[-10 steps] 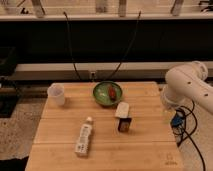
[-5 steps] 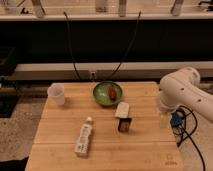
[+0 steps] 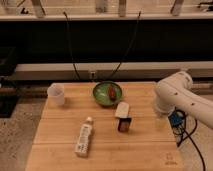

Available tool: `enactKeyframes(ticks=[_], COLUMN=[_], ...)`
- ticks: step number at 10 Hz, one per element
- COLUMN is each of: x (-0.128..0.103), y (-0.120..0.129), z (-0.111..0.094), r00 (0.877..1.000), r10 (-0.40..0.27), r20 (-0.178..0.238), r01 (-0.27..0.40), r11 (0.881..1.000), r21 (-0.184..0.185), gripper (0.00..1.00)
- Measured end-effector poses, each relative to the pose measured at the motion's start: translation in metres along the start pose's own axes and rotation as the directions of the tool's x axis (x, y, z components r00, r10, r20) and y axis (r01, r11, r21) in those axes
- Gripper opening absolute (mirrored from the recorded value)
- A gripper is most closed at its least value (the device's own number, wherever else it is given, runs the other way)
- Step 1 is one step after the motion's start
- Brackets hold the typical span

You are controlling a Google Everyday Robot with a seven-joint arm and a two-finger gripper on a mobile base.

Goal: Knock the eraser over

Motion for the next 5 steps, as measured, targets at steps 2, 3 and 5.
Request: enactKeyframes(ticks=[2,3,5], x=[-0.0050,-0.0072,-0.0106], y=[0.0025,0.0040,0.0046], z=[0.0037,0.0065,0.0106], r00=[1.000,1.000,1.000], r10=[-0.007,-0.010,-0.013], r20=[-0.001,-0.002,-0.003], r01=[0.007,0.010,0.013], r11=[1.000,1.000,1.000], r21=[-0.003,-0.006,-0.007], gripper=[0.80,0.80,0.80])
